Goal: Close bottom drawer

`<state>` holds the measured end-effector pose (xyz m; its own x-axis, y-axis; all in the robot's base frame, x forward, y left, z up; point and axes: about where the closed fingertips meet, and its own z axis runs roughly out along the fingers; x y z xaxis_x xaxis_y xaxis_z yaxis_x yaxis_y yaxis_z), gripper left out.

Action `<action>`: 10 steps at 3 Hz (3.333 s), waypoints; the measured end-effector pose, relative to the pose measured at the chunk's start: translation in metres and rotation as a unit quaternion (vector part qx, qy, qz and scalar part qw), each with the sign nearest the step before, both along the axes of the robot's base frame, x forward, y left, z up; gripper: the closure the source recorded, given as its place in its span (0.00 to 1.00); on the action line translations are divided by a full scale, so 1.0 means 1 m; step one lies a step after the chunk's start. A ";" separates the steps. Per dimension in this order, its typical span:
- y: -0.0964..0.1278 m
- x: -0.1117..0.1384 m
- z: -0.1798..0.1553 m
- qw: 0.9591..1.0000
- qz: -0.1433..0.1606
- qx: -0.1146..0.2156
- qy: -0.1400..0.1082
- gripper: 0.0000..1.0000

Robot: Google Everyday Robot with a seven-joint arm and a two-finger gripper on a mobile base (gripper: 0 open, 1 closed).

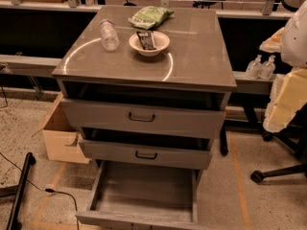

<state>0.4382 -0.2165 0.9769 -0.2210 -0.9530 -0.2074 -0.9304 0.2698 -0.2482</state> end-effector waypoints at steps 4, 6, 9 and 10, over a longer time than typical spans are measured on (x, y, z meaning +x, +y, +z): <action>0.029 -0.014 -0.076 0.999 0.006 0.047 0.021 0.63; 0.091 -0.048 -0.212 0.993 0.028 0.104 0.049 1.00; 0.092 -0.051 -0.283 0.994 0.001 0.095 0.047 1.00; 0.079 -0.057 -0.386 0.994 -0.012 0.077 0.077 1.00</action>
Offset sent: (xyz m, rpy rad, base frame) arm 0.0000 0.0000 0.0000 0.0000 0.0000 0.0000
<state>0.3811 -0.1379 0.5904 -0.2841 -0.9065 -0.3123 -0.9469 0.3164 -0.0569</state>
